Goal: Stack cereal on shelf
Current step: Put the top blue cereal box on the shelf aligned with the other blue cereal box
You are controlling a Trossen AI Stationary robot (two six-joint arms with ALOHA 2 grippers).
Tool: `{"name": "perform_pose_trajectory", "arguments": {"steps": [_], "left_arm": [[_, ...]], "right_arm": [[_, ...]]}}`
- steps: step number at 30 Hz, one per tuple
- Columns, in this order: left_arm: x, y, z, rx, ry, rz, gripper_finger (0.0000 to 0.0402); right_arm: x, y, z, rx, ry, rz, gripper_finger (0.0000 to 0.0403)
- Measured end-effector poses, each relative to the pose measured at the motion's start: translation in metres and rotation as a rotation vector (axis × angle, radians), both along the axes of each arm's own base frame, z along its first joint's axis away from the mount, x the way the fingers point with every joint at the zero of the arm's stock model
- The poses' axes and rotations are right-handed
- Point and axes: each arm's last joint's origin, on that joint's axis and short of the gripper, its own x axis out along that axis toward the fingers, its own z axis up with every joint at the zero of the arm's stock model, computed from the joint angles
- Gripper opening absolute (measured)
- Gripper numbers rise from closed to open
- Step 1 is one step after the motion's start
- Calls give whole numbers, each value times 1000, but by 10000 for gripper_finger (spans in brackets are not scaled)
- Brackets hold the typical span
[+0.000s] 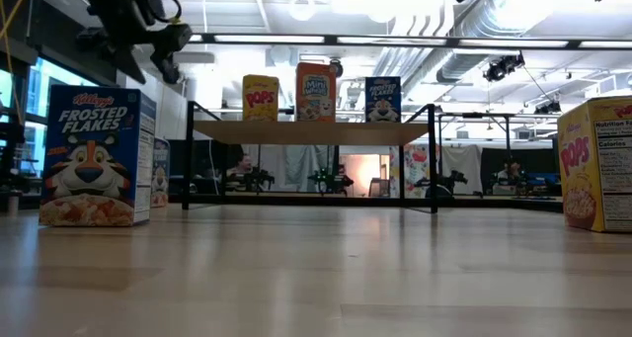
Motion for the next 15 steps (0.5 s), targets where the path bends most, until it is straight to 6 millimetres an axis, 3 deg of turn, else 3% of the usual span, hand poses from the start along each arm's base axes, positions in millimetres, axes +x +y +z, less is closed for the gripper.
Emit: {"name": "perform_pose_trajectory", "arguments": {"steps": [5,15], "left_arm": [[-4,7,-4,-95,26,-7,268],[-6,11,-3,-81,118,-55,268]], "right_arm": [[9,-1,-7,3,38,1,256],[25,-3,-19,10,98,1,256]]}}
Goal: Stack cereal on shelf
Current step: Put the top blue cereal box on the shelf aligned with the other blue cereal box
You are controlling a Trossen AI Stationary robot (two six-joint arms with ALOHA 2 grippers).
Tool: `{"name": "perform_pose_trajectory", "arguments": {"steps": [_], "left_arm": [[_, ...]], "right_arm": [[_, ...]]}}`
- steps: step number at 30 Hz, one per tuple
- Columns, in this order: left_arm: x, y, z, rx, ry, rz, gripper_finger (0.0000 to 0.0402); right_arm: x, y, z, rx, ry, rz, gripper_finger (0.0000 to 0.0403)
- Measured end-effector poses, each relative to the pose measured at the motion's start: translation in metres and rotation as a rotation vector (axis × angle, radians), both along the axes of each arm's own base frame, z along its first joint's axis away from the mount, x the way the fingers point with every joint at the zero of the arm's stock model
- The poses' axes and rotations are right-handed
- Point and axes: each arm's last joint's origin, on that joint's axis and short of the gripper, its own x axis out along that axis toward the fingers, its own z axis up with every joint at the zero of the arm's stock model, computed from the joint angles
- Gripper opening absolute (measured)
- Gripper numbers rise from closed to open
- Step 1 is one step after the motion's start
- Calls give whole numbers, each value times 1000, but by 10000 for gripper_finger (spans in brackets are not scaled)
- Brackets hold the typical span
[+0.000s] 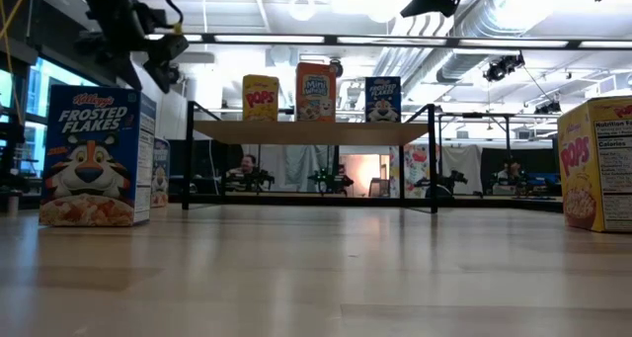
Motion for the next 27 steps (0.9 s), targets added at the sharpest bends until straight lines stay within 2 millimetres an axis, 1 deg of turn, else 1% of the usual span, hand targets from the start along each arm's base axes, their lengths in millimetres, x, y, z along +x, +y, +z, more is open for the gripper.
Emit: {"name": "perform_pose_trajectory", "arguments": {"steps": [6,12,18,24,27], "left_arm": [[0,3,1,3,0,-5,268],[-3,10,-1,-41,-1,15,271],[-7,21,-4,-131,-35,40,289],[-10,23,-5,-175,-59,42,305],[-11,23,-14,-190,-54,65,306]], "right_arm": [[1,0,-1,0,1,0,256],[1,0,-1,-3,2,2,256],[1,0,-1,-21,4,14,256],[1,0,-1,-21,5,15,256],[1,0,-1,-21,5,14,256]]}}
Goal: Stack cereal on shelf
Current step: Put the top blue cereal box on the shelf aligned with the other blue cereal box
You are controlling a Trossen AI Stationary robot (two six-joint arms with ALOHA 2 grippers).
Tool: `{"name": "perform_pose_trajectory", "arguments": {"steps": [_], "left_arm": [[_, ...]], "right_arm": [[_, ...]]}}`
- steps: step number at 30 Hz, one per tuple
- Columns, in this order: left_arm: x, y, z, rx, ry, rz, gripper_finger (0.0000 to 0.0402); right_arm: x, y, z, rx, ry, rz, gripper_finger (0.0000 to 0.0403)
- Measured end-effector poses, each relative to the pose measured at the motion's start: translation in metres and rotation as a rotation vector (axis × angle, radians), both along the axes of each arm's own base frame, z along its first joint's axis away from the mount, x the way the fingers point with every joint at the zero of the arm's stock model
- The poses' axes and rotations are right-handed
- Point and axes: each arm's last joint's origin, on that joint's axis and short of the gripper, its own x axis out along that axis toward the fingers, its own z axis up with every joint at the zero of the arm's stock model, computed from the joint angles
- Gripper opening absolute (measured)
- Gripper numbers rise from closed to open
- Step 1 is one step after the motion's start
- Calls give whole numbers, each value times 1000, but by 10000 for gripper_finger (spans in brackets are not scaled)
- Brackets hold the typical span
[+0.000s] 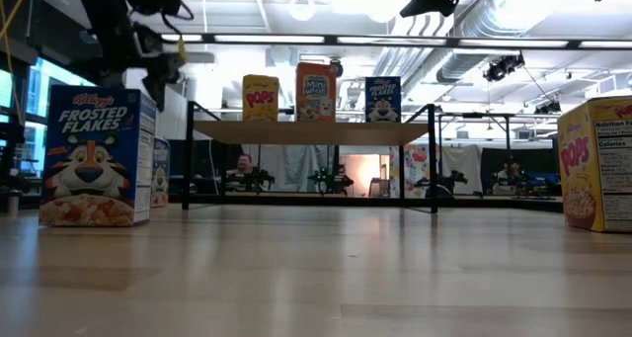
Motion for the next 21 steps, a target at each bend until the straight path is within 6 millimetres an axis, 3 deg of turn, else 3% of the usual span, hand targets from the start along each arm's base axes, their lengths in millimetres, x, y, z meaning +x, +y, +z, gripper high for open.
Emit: {"name": "perform_pose_trajectory", "arguments": {"steps": [6,21], "left_arm": [[-2,1,-19,32,84,7,306],[11,6,-17,52,-41,-28,306]], "right_arm": [[0,0,0,0,0,0,256],[0,0,0,0,-1,0,256]]}}
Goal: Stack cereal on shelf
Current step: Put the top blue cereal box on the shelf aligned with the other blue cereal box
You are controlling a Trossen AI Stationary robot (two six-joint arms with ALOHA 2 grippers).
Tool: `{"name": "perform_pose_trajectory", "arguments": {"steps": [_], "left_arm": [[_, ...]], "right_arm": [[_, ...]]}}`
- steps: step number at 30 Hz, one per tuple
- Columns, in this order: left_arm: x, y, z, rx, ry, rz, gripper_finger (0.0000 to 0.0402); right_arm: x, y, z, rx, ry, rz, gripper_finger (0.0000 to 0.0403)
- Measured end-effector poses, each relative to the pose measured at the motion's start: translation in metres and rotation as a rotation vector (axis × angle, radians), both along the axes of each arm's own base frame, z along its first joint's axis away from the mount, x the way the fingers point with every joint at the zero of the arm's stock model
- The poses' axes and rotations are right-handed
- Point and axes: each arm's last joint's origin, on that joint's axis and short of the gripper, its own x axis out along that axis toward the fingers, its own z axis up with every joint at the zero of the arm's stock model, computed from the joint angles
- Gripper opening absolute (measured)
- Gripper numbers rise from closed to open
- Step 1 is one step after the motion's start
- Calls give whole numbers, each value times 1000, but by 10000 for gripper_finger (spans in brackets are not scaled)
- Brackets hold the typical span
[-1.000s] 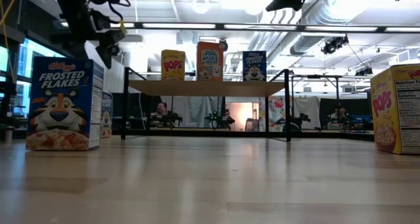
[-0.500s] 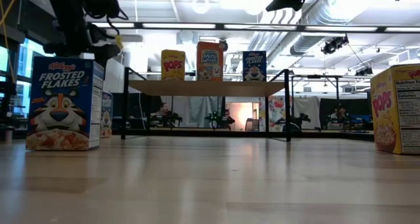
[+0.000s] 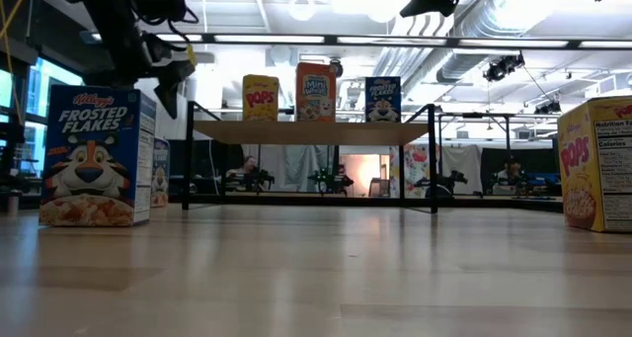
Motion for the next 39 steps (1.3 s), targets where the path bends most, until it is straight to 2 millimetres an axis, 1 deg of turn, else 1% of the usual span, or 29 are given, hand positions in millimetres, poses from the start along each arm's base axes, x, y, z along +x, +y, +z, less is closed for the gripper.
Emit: {"name": "perform_pose_trajectory", "arguments": {"steps": [4,9,22,29,39], "left_arm": [[2,1,-11,-32,24,13,306],[4,4,-20,-29,57,59,305],[12,8,-30,-65,79,73,305],[7,5,-32,-100,127,81,305],[7,6,-32,-100,112,95,305]], "right_arm": [[0,0,0,0,0,0,256],[0,0,0,4,-1,-2,256],[0,0,0,1,-1,0,256],[0,0,0,6,-1,-4,256],[0,0,0,28,-3,-19,256]]}}
